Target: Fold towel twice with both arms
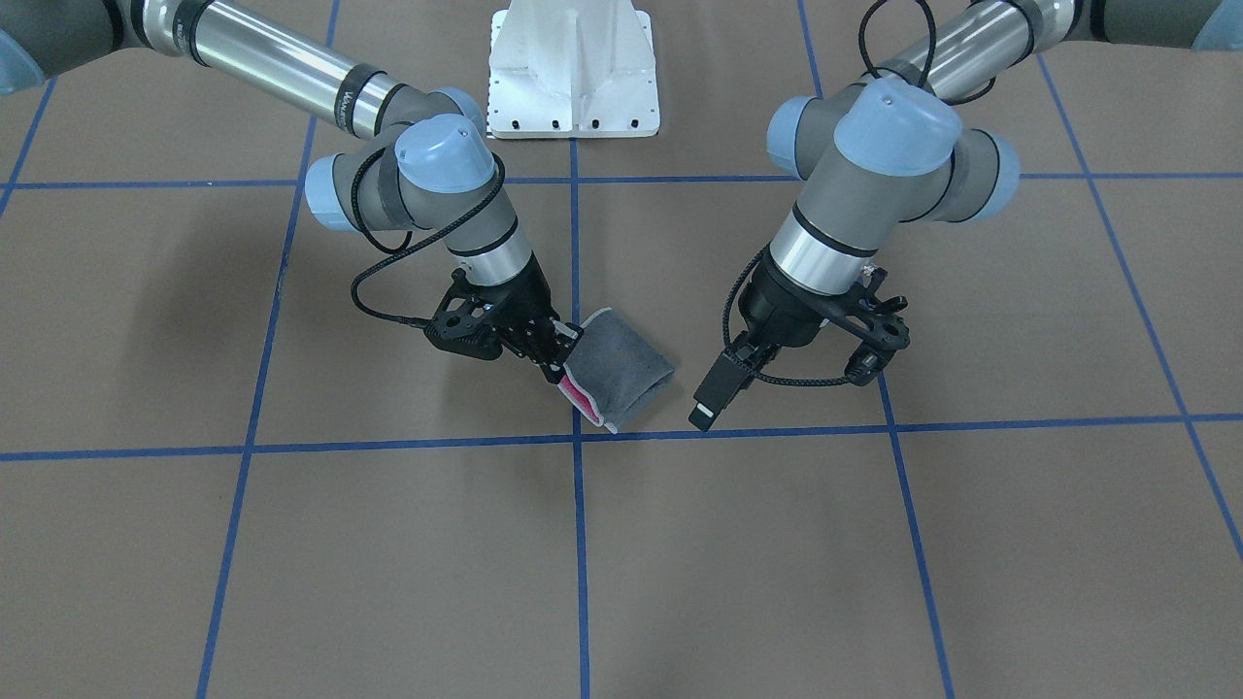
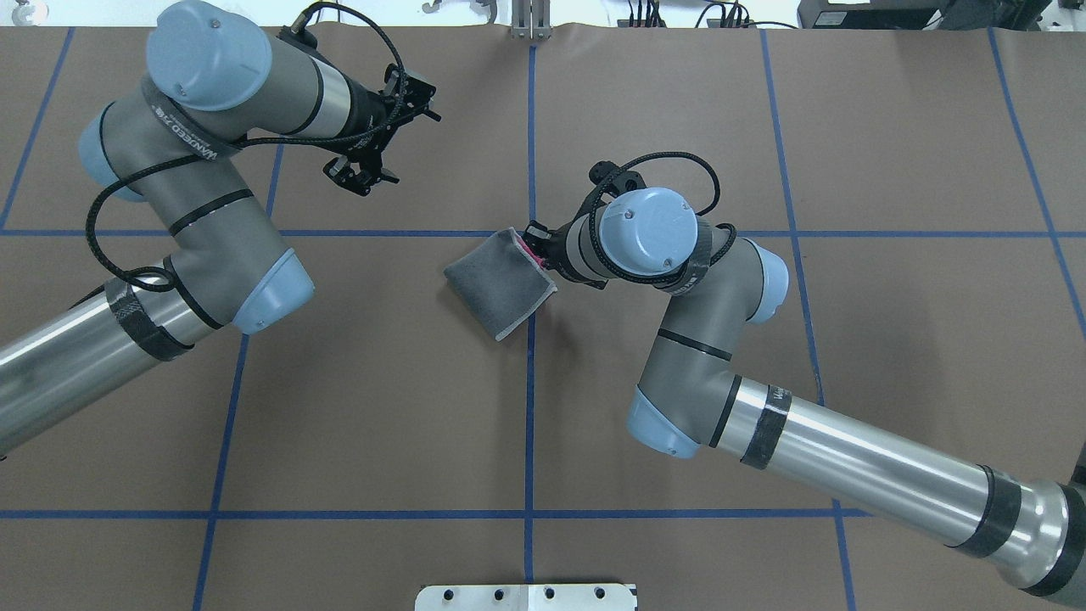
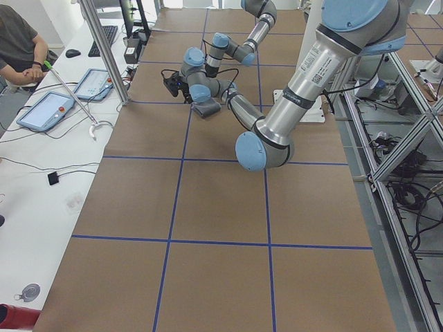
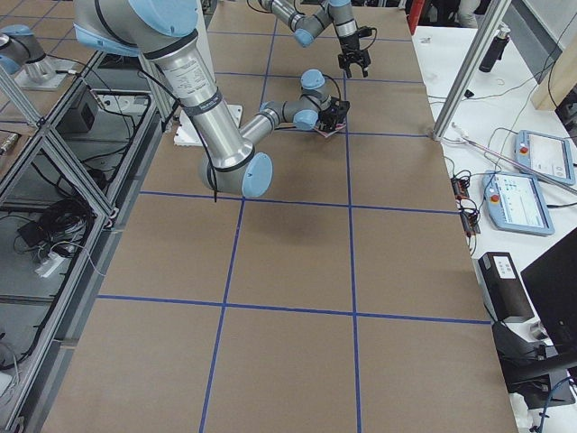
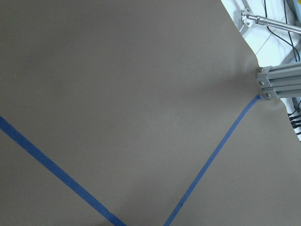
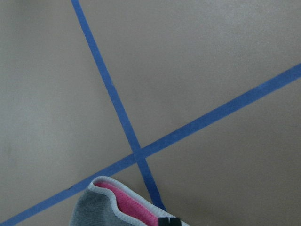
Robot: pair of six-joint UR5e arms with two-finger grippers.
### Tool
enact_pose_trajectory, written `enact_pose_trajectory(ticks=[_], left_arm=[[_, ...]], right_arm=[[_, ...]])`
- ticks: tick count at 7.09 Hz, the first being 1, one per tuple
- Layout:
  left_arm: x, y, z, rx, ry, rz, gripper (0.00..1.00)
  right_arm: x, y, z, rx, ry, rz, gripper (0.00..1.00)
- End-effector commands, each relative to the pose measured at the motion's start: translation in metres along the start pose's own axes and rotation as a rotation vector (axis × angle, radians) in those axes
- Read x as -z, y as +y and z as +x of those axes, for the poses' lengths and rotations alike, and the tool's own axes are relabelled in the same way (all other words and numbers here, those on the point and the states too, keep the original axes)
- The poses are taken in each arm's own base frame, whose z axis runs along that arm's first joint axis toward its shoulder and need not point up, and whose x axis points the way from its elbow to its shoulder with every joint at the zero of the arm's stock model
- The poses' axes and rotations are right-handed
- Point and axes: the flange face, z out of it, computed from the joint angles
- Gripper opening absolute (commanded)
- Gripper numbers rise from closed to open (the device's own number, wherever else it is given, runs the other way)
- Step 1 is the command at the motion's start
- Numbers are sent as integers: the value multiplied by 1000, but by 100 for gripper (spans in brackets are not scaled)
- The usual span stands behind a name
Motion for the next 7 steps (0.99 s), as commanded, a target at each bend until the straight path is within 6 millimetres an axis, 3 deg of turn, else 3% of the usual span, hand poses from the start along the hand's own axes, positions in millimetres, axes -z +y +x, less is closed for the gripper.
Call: enact_pose_trajectory(ticks=[1,2,4,6,7], left_arm=[[-1,0,-1,5,-11,3,100],[-1,0,-1,5,-11,3,100],[-2,-1,-3,6,-14,4,100],[-15,3,-14,6,-40,0,100],[-26,24,-22,-2,-56,-21,99]], right_arm=[[-1,-1,0,1,2,3,14],[-2,-1,-1,4,4,5,19],[0,-5,-1,5,1,9,60],[11,-21,-10,-9,-21,20,67],[21,-36,-11,-20,-30,16,67]])
